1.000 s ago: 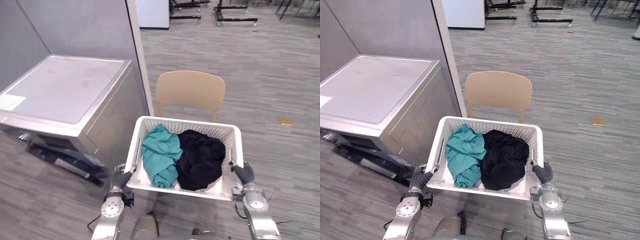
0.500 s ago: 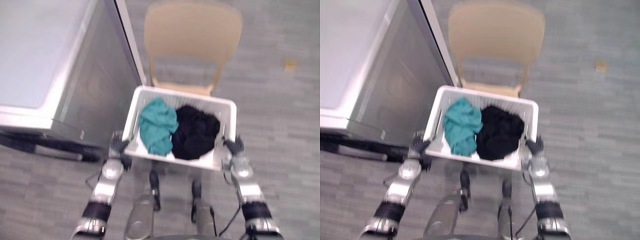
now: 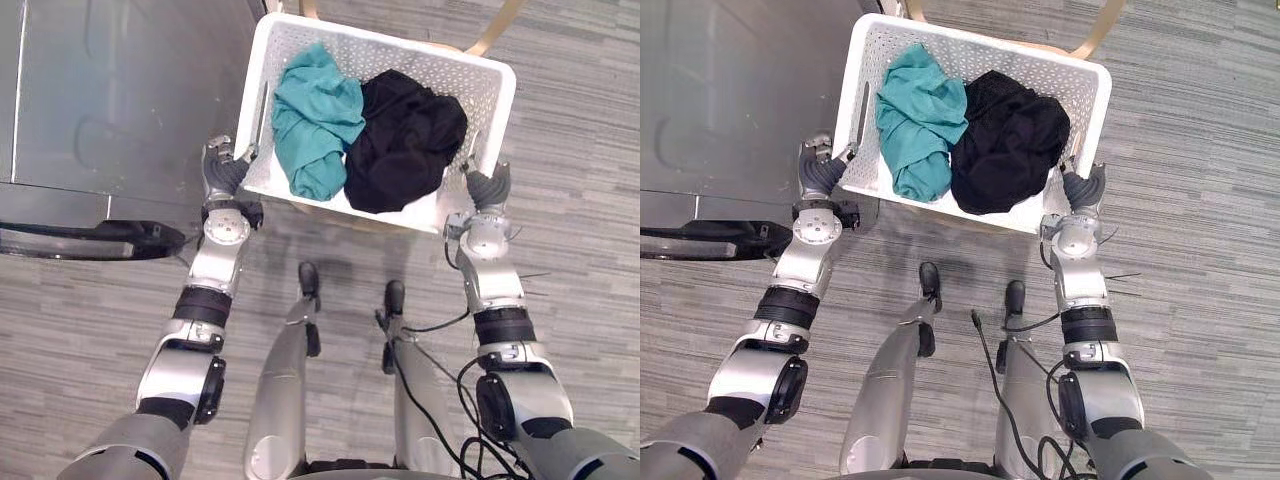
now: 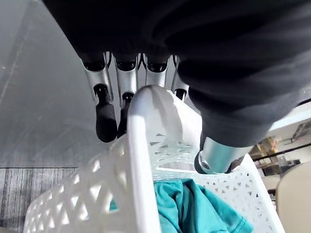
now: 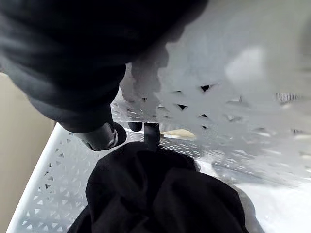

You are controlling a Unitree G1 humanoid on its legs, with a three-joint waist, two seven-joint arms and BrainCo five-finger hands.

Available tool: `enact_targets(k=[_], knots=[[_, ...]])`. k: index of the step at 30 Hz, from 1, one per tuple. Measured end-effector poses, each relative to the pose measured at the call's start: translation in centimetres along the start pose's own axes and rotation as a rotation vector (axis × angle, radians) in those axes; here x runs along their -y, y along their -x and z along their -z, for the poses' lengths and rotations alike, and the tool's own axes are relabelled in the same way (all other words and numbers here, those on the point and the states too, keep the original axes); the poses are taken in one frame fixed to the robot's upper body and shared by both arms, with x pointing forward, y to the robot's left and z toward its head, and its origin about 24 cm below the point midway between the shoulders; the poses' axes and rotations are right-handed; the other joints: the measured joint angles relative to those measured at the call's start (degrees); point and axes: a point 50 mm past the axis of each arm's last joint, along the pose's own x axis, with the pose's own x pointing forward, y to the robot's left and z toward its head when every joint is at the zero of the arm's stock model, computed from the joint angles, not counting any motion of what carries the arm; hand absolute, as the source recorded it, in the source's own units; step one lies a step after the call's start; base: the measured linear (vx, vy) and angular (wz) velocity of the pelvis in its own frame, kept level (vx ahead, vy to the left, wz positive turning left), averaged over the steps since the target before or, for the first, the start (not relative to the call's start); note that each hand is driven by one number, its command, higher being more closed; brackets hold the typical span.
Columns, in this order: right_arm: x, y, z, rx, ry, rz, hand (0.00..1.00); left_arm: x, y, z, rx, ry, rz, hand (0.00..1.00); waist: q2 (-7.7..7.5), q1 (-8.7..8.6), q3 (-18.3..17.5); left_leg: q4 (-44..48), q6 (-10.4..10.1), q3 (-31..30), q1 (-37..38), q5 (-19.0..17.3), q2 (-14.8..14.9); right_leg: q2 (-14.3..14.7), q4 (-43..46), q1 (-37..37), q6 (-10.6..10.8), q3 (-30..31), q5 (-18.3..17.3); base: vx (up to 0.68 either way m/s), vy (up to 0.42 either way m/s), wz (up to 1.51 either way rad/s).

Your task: Pick up the laundry basket with both hands and put the clothes into the washing machine.

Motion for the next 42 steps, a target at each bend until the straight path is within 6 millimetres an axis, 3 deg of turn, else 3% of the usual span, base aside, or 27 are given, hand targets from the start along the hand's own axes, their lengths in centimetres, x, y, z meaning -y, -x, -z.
enact_targets(k=[4,8,11,14,20,23,25,27,31,33,37,42], knots=[[0.2,1.1,-0.5,0.028,-0.053,0.027,0.0,0.2,0.8,0.1,0.009,0.034,-0.006,0.0,-0.08,0.33,0.04,0.99,-0.23,0.19,0.0,-0.47,0.88,0.64,1.02,0.0,-0.44,-0.07,-0.47,-0.01,-0.023,-0.03],[0.1,2.8,-1.8,0.096,-0.128,0.019,0.0,1.8,2.6,0.5,-0.01,0.134,0.009,0.0,-0.11,0.11,0.06,0.9,-0.3,0.62,0.58,-0.56,1.1,0.59,2.34,-0.03,-0.26,-0.1,-1.35,-0.02,-0.025,0.0],[1.5,3.7,-3.6,0.202,-0.189,0.068,0.0,0.8,3.7,0.7,0.004,0.169,-0.036,0.0,-0.27,0.0,0.14,0.97,-0.46,1.02,1.28,-0.86,1.2,0.46,3.4,0.04,-0.36,-0.13,-1.9,-0.02,-0.034,0.0],[2.8,4.4,-3.8,0.237,-0.195,0.099,0.0,-1.5,4.5,1.0,0.025,0.198,-0.118,0.0,-0.92,0.07,0.51,0.94,-0.57,1.31,2.38,-0.92,1.4,0.49,4.12,0.75,-0.51,-0.27,-2.18,-0.01,-0.04,-0.03],[5.5,7.7,0.3,0.134,-0.087,0.071,0.0,-4.1,9.1,4.1,-0.055,0.256,-0.16,0.0,-1.06,1.11,0.48,0.81,-1.16,1.02,8.73,-2.85,1.6,0.14,4.87,7.65,-1.09,-2.27,-5.35,0.02,-0.054,0.15],[6.8,9.7,3.3,0.021,-0.003,0.012,0.0,-5.1,12.2,7.3,-0.18,0.244,-0.126,0.0,-1.52,1.03,-0.98,0.83,-1.44,1.74,12.05,-3.74,2.07,-0.25,4.8,11.65,-1.04,-4.09,-6.9,0.09,-0.051,0.23],[7.5,11.1,6.0,-0.096,0.049,-0.022,0.0,-6.0,14.4,9.6,-0.286,0.223,-0.111,0.0,-2.4,1.14,-3.58,0.72,-1.72,1.7,13.75,-4.19,1.99,-0.37,4.69,13.67,-1.01,-4.78,-7.5,0.14,-0.033,0.15],[8.2,13.1,9.8,-0.273,0.096,-0.041,0.0,-6.9,17.4,13.3,-0.464,0.172,-0.094,0.0,-3.31,1.22,-6.95,0.03,-2.13,1.22,17.56,-4.87,1.49,-0.83,4.54,17.65,-0.96,-5.87,-8.98,0.18,-0.056,0.19],[9.4,16.2,15.0,-0.529,0.158,-0.084,0.0,-7.5,22.2,18.3,-0.748,0.111,-0.042,0.0,-3.35,1.27,-11.17,-2.21,-2.13,0.18,23.39,-4.88,0.28,-1.58,3.48,23.67,-0.94,-7.57,-10.65,0.15,-0.06,0.23],[9.7,18.4,17.8,-0.683,0.185,-0.125,0.0,-8.7,25.8,21.5,-0.955,0.067,-0.059,0.0,-3.16,1.2,-13.46,-3.33,-2.31,-0.71,26.19,-4.84,-0.09,-1.67,2.58,26.89,-0.8,-8.71,-11.38,0.11,-0.058,0.22],[10.2,20.8,20.6,-0.847,0.216,-0.159,0.0,-10.7,29.7,23.8,-1.159,-0.012,-0.084,0.0,-2.76,1.23,-14.95,-6.51,-3.52,-3.45,30.12,-3.91,-1.24,-2.01,0.78,31.49,-0.77,-11.42,-12.13,0.05,-0.055,0.31],[11.1,22.4,22.4,-0.963,0.261,-0.175,0.0,-11.8,31.8,24.5,-1.251,-0.044,-0.105,0.0,-1.68,1.44,-16.79,-12.18,-3.81,-7.99,32.22,-0.43,-3.0,-2.3,-1.57,34.46,-0.66,-16.18,-12.18,0.04,-0.046,0.52]])
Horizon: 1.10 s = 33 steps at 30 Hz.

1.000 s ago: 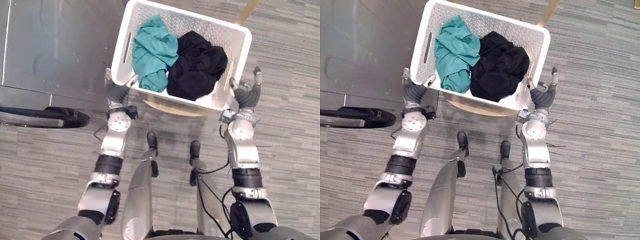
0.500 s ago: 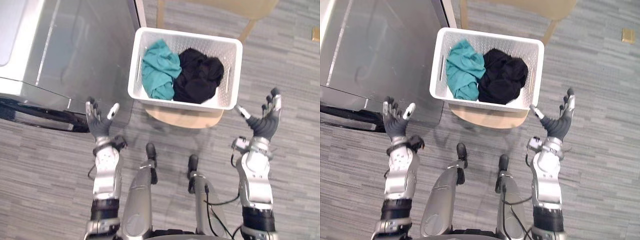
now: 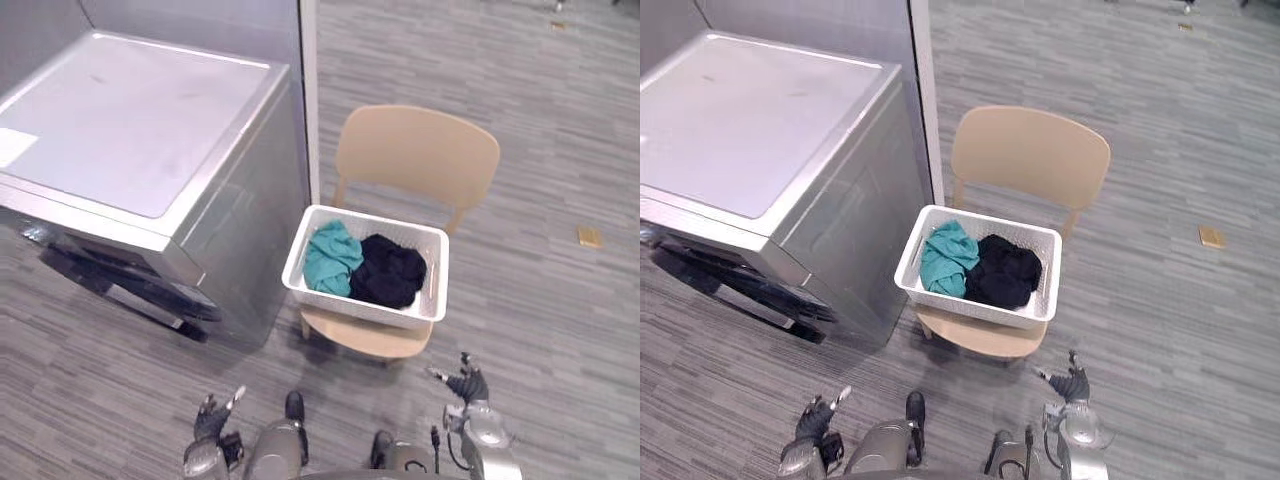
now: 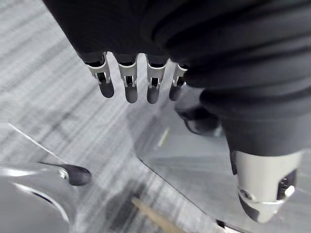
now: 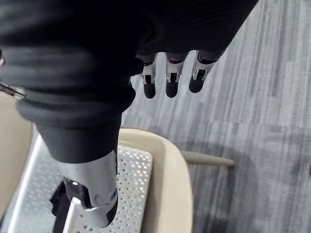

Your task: Pick up the laundry basket with both hands and put the clothes into the washing machine.

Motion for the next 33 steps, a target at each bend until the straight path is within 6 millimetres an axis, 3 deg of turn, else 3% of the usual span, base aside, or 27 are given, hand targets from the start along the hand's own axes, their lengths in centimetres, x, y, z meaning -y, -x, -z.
enact_targets(k=[4,5,6,7,8,9,10,11,14,16,17,18,19,20,22,23,24,25,26,27,29,31,33], knots=[[0.0,-0.5,-0.2,-0.009,-0.003,-0.008,0.0,0.3,-0.2,-0.8,0.026,0.017,0.002,0.0,0.0,1.13,0.14,1.54,0.26,-2.41,-4.49,3.42,-1.46,-1.34,2.74,-0.83,0.33,-6.59,-0.87,0.0,-0.007,0.8],[0.3,-0.9,-0.4,-0.017,-0.004,0.0,0.0,0.3,-0.2,-1.0,0.033,0.018,0.003,0.0,-0.46,1.11,0.2,1.17,-0.29,1.45,-5.56,2.75,-0.9,-2.42,2.77,-1.68,-0.04,-9.1,-0.61,-0.03,0.071,0.8],[0.4,-1.6,-1.0,-0.021,-0.012,0.01,0.0,0.3,-0.3,-0.7,0.016,0.015,0.001,0.0,-1.01,1.14,0.56,6.21,2.63,10.16,-6.71,-0.57,1.11,-4.28,3.08,-1.65,0.24,-11.6,-0.4,0.0,0.096,0.63],[0.5,-1.7,-1.1,-0.022,-0.009,0.011,0.0,0.3,-0.3,-0.6,0.01,0.013,0.001,0.0,-1.1,1.08,0.62,7.38,3.36,11.63,-6.68,-1.17,1.72,-4.79,3.42,-1.63,0.34,-12.07,-0.34,0.07,0.125,0.62],[0.7,-2.0,-1.6,-0.017,-0.001,0.016,0.0,0.4,-0.4,-0.2,-0.01,0.011,0.0,0.0,-1.7,0.66,0.98,10.65,4.12,16.71,-6.27,-3.45,4.48,-6.96,5.03,-0.98,0.87,-13.69,-0.03,0.1,0.131,0.74],[1.3,-2.3,-1.8,-0.017,0.019,0.028,0.0,0.4,-0.3,0.0,-0.018,0.009,0.0,0.0,-1.41,-0.53,0.74,10.84,4.28,21.15,-5.06,-3.56,8.0,-8.48,6.43,-0.01,1.45,-15.13,0.29,0.09,0.138,0.86],[1.7,-2.3,-1.8,-0.016,0.029,0.035,0.0,0.4,-0.4,-0.1,-0.015,0.009,0.001,0.0,-0.82,-0.91,0.38,9.9,3.98,22.76,-4.78,-3.3,9.35,-8.85,6.7,0.33,1.85,-15.89,0.51,0.09,0.172,0.84],[2.2,-2.6,-2.2,-0.014,0.04,0.046,0.0,0.6,-0.6,-0.9,0.006,0.004,0.002,0.0,-0.13,-1.18,-0.03,9.41,1.81,23.19,-4.49,-3.35,8.29,-10.02,6.15,0.93,3.57,-17.19,1.59,0.09,0.227,0.62],[0.5,-2.7,-3.0,0.0,0.013,0.004,0.0,0.2,-1.3,-3.8,0.095,-0.089,0.002,0.0,-1.76,-1.35,0.14,8.51,2.15,20.15,-5.53,-3.4,3.94,-11.63,2.93,2.98,5.13,-20.07,6.12,0.09,0.257,0.63],[0.2,-2.7,-2.5,-0.02,0.014,-0.008,0.0,0.5,-1.4,-4.2,0.117,-0.132,0.02,0.0,-1.65,-1.54,0.2,10.08,3.57,18.77,-4.64,-5.02,2.27,-13.85,6.36,4.1,4.99,-19.56,7.53,0.06,0.253,0.57],[0.1,-2.7,-2.4,-0.029,0.018,-0.021,0.0,0.4,-1.3,-3.9,0.116,-0.152,0.021,0.0,-1.34,-1.12,0.51,10.49,4.35,18.39,-3.39,-7.76,1.44,-16.38,12.05,3.43,4.9,-18.16,7.57,0.0,0.236,0.18],[-0.2,-2.8,-2.7,-0.03,0.034,-0.03,0.0,0.3,-1.2,-3.4,0.104,-0.162,0.021,0.0,-1.14,-0.3,0.86,10.37,4.27,17.96,-2.3,-9.14,0.17,-19.61,19.71,0.24,0.84,-15.67,8.42,0.0,0.278,0.11],[-0.3,-2.8,-2.8,-0.027,0.052,-0.035,0.0,0.2,-1.1,-3.1,0.095,-0.165,0.021,0.0,-0.83,-0.43,1.04,9.92,4.4,17.84,-1.87,-9.31,-0.16,-20.48,23.62,-2.25,-4.29,-13.49,8.27,-0.01,0.199,0.12],[-0.7,-2.8,-2.8,-0.021,0.077,-0.05,0.0,0.0,-1.1,-2.8,0.089,-0.167,0.016,0.0,-0.3,-0.62,1.43,8.61,4.51,16.83,-1.27,-9.31,-0.69,-18.49,28.64,-6.71,-5.95,-6.99,4.41,0.01,0.171,0.33],[-1.4,-2.6,-2.7,-0.016,0.107,-0.078,0.0,-0.2,-1.1,-2.7,0.085,-0.168,0.009,0.0,0.29,-1.87,2.35,5.33,4.46,13.9,0.32,-9.08,-2.12,-9.66,29.53,-11.51,-1.78,2.59,-1.51,0.04,0.125,0.58],[-1.6,-2.5,-2.7,-0.015,0.114,-0.084,0.0,-0.4,-1.0,-2.3,0.077,-0.169,0.007,0.0,0.26,-2.0,2.54,4.32,4.47,13.56,1.08,-9.08,-2.55,-7.57,28.34,-12.3,-1.49,4.44,-2.46,0.07,0.045,0.67],[-1.8,-2.4,-2.6,-0.01,0.13,-0.095,0.0,-0.1,-0.9,-2.3,0.079,-0.163,0.01,0.0,0.24,-2.0,2.76,2.83,4.28,12.53,2.29,-8.97,-3.54,-2.28,23.35,-13.57,-0.91,7.62,-3.34,0.09,0.012,0.66],[-1.9,-2.3,-2.6,-0.004,0.137,-0.101,0.0,0.0,-0.9,-2.3,0.08,-0.163,0.012,0.0,0.19,-1.97,3.23,2.63,3.81,11.74,2.73,-8.67,-4.03,0.33,19.69,-13.86,-0.84,9.52,-3.31,0.08,-0.028,0.71],[-2.1,-2.3,-2.8,0.005,0.142,-0.106,0.0,0.1,-1.0,-2.5,0.084,-0.164,0.013,0.0,0.17,-2.08,3.43,2.78,3.55,11.19,2.69,-8.5,-4.4,1.52,17.69,-13.85,-1.06,10.74,-3.16,0.06,-0.043,0.9],[-2.3,-2.0,-3.1,0.034,0.153,-0.114,0.0,0.5,-1.0,-2.8,0.095,-0.178,0.017,0.0,-0.14,-2.47,3.54,3.47,3.23,9.32,1.69,-8.3,-5.63,2.44,14.71,-14.41,-3.16,13.06,-1.78,0.04,-0.051,0.99],[-2.7,-1.8,-3.6,0.064,0.17,-0.134,0.0,1.2,-0.8,-2.5,0.09,-0.17,0.03,0.0,0.32,-3.21,3.38,3.83,2.97,7.27,1.73,-8.16,-5.99,2.35,14.12,-13.56,-3.87,11.74,-0.81,0.14,-0.075,1.04],[-4.1,-1.4,-5.1,0.139,0.176,-0.179,0.0,1.3,-0.6,-1.9,0.077,-0.164,0.031,0.0,0.62,-1.88,3.39,2.71,1.67,6.4,1.6,-6.39,-5.21,2.86,12.17,-12.41,-4.36,9.94,-0.3,0.19,-0.086,0.45],[-6.4,-0.6,-6.8,0.218,0.182,-0.251,0.0,1.1,-0.4,-1.1,0.057,-0.164,0.028,0.0,0.4,-1.56,3.3,1.24,3.0,5.19,2.1,-3.62,-4.5,3.7,9.79,-10.57,-4.75,7.45,0.0,0.2,-0.132,0.41]])
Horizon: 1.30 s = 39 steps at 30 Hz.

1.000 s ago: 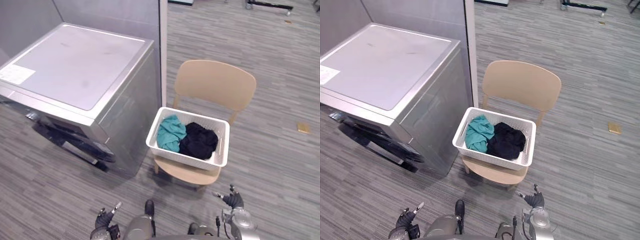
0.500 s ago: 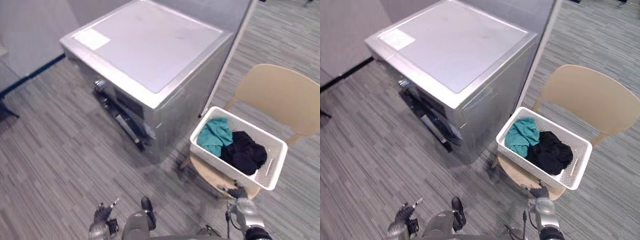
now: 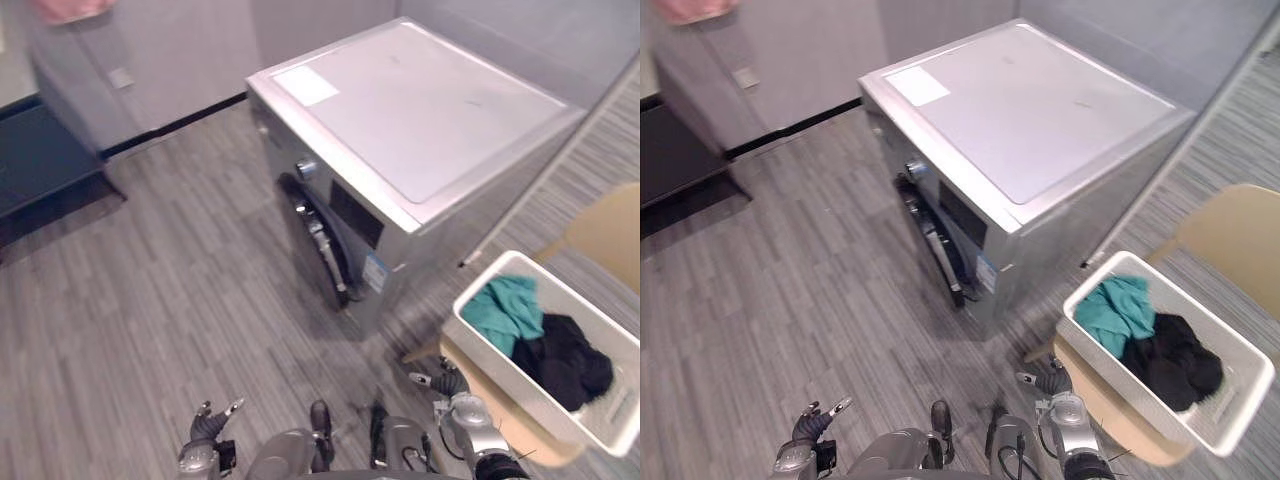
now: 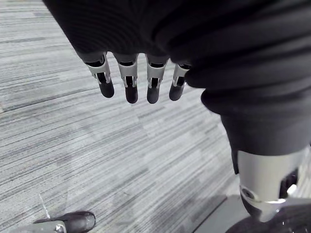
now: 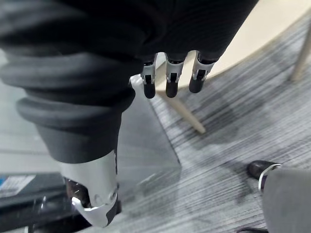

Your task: Pick up the laundry basket with both hands and put the clothes into the washing machine.

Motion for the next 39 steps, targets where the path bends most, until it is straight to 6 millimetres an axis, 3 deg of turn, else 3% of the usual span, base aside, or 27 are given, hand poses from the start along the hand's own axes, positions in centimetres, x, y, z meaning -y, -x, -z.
enact_targets(k=[3,7,12,15,16,21,24,30,33,39], knots=[[-2.0,-0.1,-2.7,0.11,0.01,-0.091,0.0,0.1,0.0,0.0,0.001,0.002,0.004,0.0,0.04,1.35,0.03,-1.44,-0.6,-1.26,1.26,0.6,0.46,1.01,-3.13,2.53,-0.48,-0.81,0.46,0.18,-0.097,0.21],[-3.9,-0.5,-6.0,0.216,0.023,-0.155,0.0,0.4,0.1,0.0,-0.001,0.006,0.009,0.0,0.33,1.86,0.15,-2.4,-1.75,-1.91,1.58,1.47,0.45,1.18,-4.81,3.53,-0.53,-1.38,0.5,0.1,-0.061,0.09],[-3.9,-1.2,-10.1,0.325,0.002,-0.137,0.0,1.6,0.3,0.1,-0.005,0.029,0.028,0.0,2.79,3.06,1.61,-3.08,-1.94,-3.49,0.31,2.8,0.43,1.13,-5.1,2.9,-0.73,-3.43,0.62,0.0,-0.041,0.21],[-2.5,-1.2,-14.1,0.453,-0.026,-0.072,0.0,2.1,0.4,-0.7,0.029,0.041,0.027,0.0,4.33,3.52,2.49,-3.16,-2.12,-4.64,-3.49,4.4,0.43,0.78,-2.9,-1.39,-0.84,-4.4,0.56,-0.09,-0.03,0.23],[-1.0,-1.3,-15.5,0.49,-0.059,-0.006,0.0,2.4,0.5,-1.0,0.043,0.044,0.034,0.0,4.9,4.41,2.95,-3.23,-2.39,-4.96,-4.59,4.67,0.4,0.41,-1.49,-3.06,-1.42,-4.87,0.22,-0.12,-0.022,0.16],[2.6,-1.1,-19.8,0.614,-0.083,0.163,0.0,3.0,0.3,-3.2,0.112,0.078,0.038,0.0,5.43,4.22,5.62,-3.61,-2.05,-1.48,-8.66,3.97,0.55,-2.08,3.96,-8.75,-2.24,-7.2,-1.02,-0.16,0.003,0.3],[4.5,-0.9,-22.3,0.674,-0.095,0.219,0.0,3.0,0.2,-4.5,0.167,0.081,0.042,0.0,5.84,4.45,7.12,-6.88,-1.65,-0.44,-9.97,7.4,0.12,-2.94,5.87,-12.08,-1.75,-7.15,-1.28,-0.18,0.047,0.2],[6.3,-1.4,-27.6,0.717,-0.024,0.21,0.0,3.1,0.0,-6.5,0.241,0.036,0.067,0.0,6.82,5.07,10.26,-8.48,-0.56,-2.23,-14.46,11.42,-0.26,-2.95,6.71,-17.03,-1.71,-7.45,-0.21,-0.09,-0.001,0.12],[7.0,-1.4,-28.2,0.721,-0.028,0.216,0.0,3.7,-0.1,-8.2,0.293,0.015,0.097,0.0,7.09,5.74,10.45,-8.5,-0.15,-3.34,-16.25,12.48,-0.4,-3.0,7.41,-18.86,-1.73,-7.83,0.01,-0.04,-0.05,0.07],[6.1,-0.6,-31.2,0.775,-0.117,0.177,0.0,5.4,0.2,-12.7,0.426,0.009,0.157,0.0,8.05,6.17,10.9,-9.03,-2.24,-11.43,-19.5,13.78,-0.48,-2.79,7.8,-20.99,-2.13,-11.92,-0.54,-0.09,-0.089,0.24]])
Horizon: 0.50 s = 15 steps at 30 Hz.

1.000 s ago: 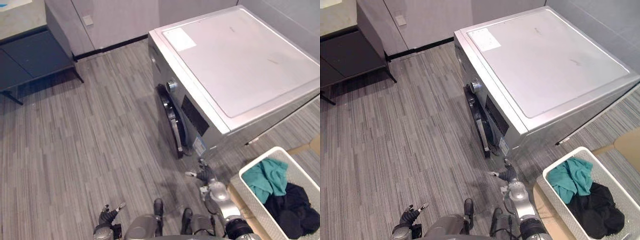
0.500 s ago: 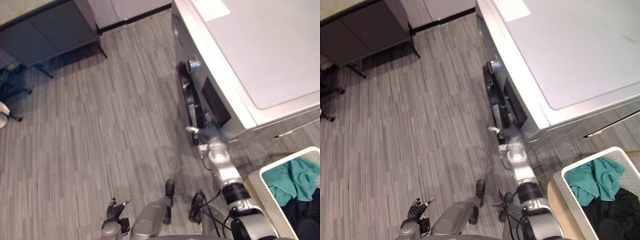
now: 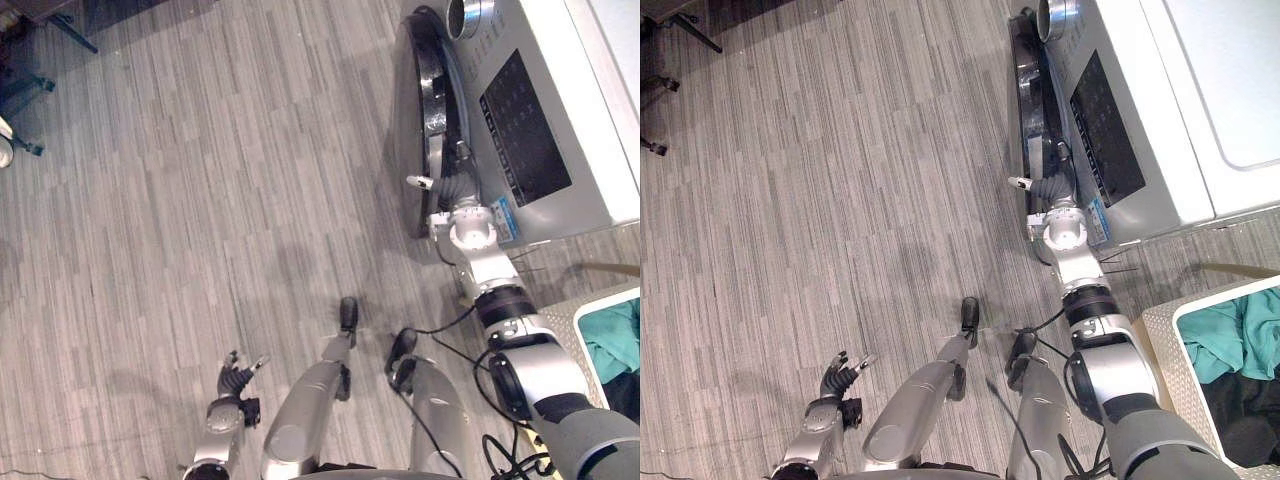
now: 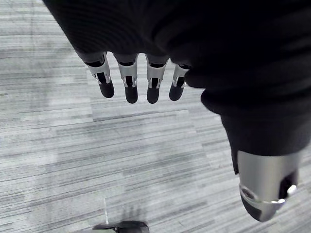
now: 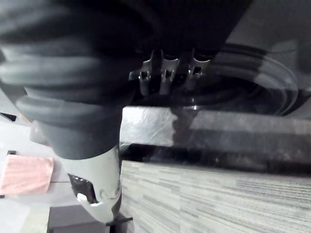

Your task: Pick up the laundry basket with both hands and put the clothes into the washing machine.

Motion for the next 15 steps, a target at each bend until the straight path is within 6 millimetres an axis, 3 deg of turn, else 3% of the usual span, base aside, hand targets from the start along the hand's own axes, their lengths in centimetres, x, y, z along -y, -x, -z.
enact_targets(k=[2,4,5,6,7,8,9,12,15], knots=[[-0.3,-0.9,-2.0,0.033,-0.039,0.002,0.0,1.1,-0.6,-1.8,0.051,-0.008,0.037,0.0,0.97,1.42,0.41,-1.22,-5.55,-2.93,-1.32,-4.04,0.1,-0.01,-2.59,0.02,-1.01,-2.62,1.49,-0.16,-0.107,0.36],[-1.5,-1.8,-5.4,0.106,-0.035,-0.032,0.0,2.5,-1.2,-4.1,0.112,-0.004,0.072,0.0,1.78,3.46,0.92,6.02,-3.6,-3.53,-4.77,-3.12,-0.54,-1.24,-6.55,-0.49,-3.25,-5.14,4.64,-0.11,-0.064,0.29],[-1.9,-1.8,-6.0,0.12,-0.028,-0.043,0.0,2.7,-1.3,-4.4,0.118,0.0,0.076,0.0,2.2,3.84,1.1,7.53,-3.61,-3.67,-4.81,-3.12,-0.36,-1.28,-6.17,-0.56,-3.27,-5.35,4.63,-0.04,-0.075,0.12],[-3.6,-1.9,-8.4,0.184,-0.006,-0.1,0.0,3.3,-1.3,-5.2,0.148,0.006,0.091,0.0,4.38,4.95,1.54,7.74,-3.04,-5.91,-3.7,-3.62,0.57,-0.97,-4.29,-0.76,-3.31,-6.42,3.76,-0.02,-0.07,0.17],[-4.6,-1.9,-9.8,0.222,-0.008,-0.136,0.0,3.3,-1.3,-5.4,0.158,0.002,0.095,0.0,4.86,5.02,1.65,6.77,-2.99,-6.78,-3.58,-3.56,0.73,-1.01,-3.76,-1.02,-3.01,-6.95,3.26,-0.01,-0.137,0.4],[-6.3,-1.6,-13.0,0.297,-0.037,-0.187,0.0,3.7,-1.3,-6.0,0.194,-0.015,0.113,0.0,5.19,5.82,1.72,5.16,-3.13,-8.36,-3.34,-2.34,1.01,-1.08,-3.16,-1.71,-3.23,-7.94,2.95,0.0,-0.136,0.59],[-6.8,-1.5,-15.3,0.358,-0.059,-0.199,0.0,4.4,-1.1,-6.4,0.21,-0.032,0.142,0.0,5.28,7.35,1.77,4.11,-4.04,-9.7,-3.35,-1.62,1.09,-1.21,-2.56,-1.84,-3.79,-8.89,2.4,0.0,-0.145,0.6],[-8.0,-0.5,-19.5,0.506,-0.065,-0.258,0.0,4.6,-0.9,-5.9,0.199,-0.049,0.156,0.0,5.26,8.26,1.78,2.33,-5.11,-13.23,-2.81,-0.81,0.92,-1.68,0.78,-2.01,-4.01,-7.83,0.36,-0.01,-0.149,0.76],[-8.4,-0.1,-21.2,0.56,-0.06,-0.278,0.0,4.6,-0.9,-5.7,0.194,-0.05,0.154,0.0,5.23,8.17,1.8,0.77,-5.05,-13.85,-2.65,0.7,0.99,-1.66,2.92,-3.28,-3.17,-4.39,-0.91,-0.03,-0.089,0.47]])
